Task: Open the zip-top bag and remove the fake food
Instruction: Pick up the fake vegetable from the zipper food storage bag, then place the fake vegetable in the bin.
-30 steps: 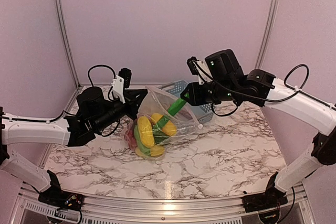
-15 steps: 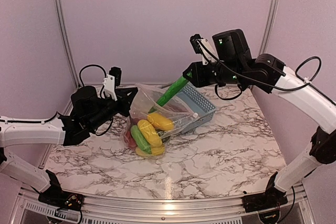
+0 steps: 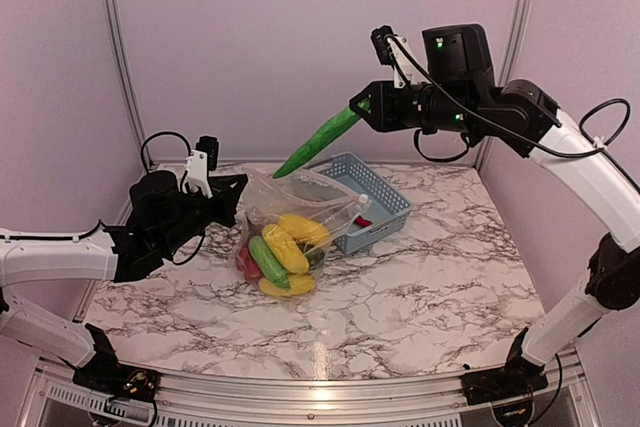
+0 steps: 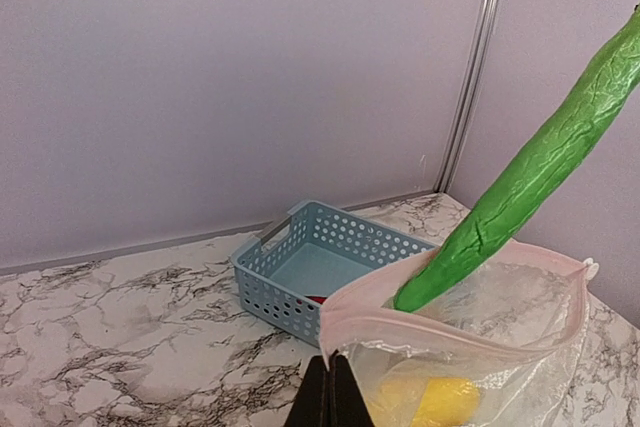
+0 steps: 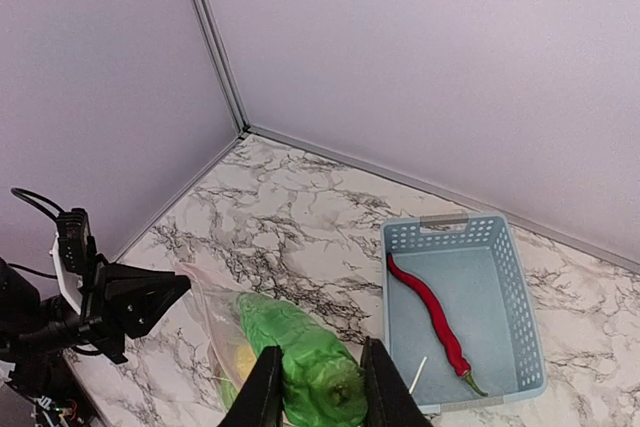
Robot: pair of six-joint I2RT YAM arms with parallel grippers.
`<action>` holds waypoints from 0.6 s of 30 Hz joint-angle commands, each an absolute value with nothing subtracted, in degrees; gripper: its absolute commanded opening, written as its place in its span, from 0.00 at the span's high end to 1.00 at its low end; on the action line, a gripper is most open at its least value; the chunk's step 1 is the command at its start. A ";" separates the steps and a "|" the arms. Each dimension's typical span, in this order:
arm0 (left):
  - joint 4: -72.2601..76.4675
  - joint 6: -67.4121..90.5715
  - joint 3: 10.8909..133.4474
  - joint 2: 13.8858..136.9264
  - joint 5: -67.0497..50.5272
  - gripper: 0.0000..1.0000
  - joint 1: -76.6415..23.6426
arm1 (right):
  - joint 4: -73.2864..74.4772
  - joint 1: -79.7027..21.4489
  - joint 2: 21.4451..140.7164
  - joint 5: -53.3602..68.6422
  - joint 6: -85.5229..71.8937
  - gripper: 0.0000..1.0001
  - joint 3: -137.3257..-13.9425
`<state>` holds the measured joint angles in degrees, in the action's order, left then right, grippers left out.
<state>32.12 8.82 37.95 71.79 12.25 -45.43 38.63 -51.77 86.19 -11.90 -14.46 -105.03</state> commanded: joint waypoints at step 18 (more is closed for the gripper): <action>28.16 10.92 33.93 65.47 12.25 1.00 -44.55 | 24.74 -41.95 88.88 -14.32 -18.02 0.99 -101.93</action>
